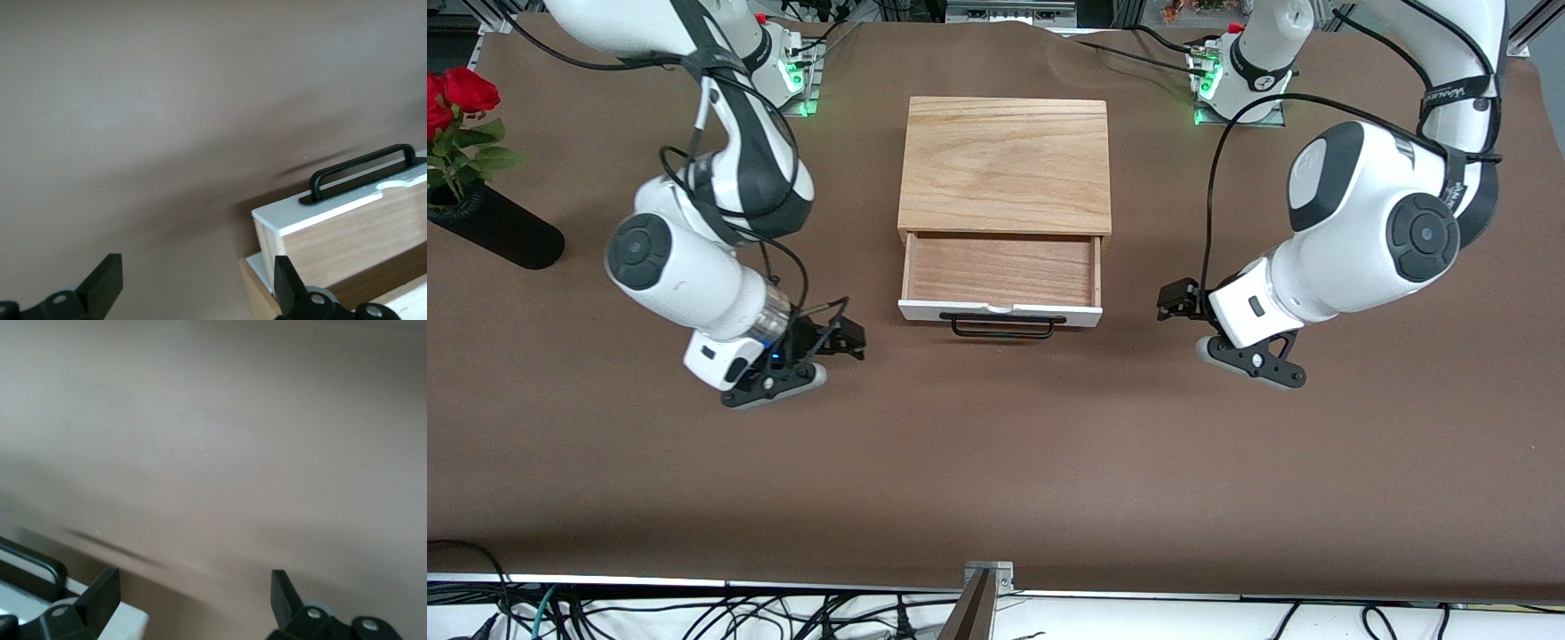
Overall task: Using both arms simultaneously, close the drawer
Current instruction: 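Move the left gripper and the right gripper toward the drawer front, then push the white drawer front into the box with both grippers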
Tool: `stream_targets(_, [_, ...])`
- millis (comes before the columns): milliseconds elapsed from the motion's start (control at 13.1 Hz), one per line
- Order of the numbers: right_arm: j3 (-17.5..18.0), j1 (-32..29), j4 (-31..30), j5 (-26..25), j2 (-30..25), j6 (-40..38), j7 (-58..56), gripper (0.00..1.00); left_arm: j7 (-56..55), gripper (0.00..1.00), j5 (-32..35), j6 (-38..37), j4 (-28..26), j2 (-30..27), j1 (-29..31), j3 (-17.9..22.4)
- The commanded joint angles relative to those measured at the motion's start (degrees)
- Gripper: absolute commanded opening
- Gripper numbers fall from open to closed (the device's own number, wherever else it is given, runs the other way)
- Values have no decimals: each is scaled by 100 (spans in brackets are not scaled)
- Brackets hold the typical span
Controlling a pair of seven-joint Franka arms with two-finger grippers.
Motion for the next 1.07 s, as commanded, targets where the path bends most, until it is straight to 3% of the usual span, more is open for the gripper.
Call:
stream_targets(0, [-31,335,20,175,236,511,412,100,-733,100,-148,50,202,113,-321,67])
stream_targets(306, [-31,652,20,175,527,916,773,100,-1001,100,-298,559,202,464,-487,67])
stream_targets(689, [-31,837,20,192,624,891,1002,100,-1001,100,-808,1131,132,930,-734,75])
stream_targets(995, [-5,846,19,867,615,646,1002,100,-1115,100,-808,1166,132,1132,-866,75])
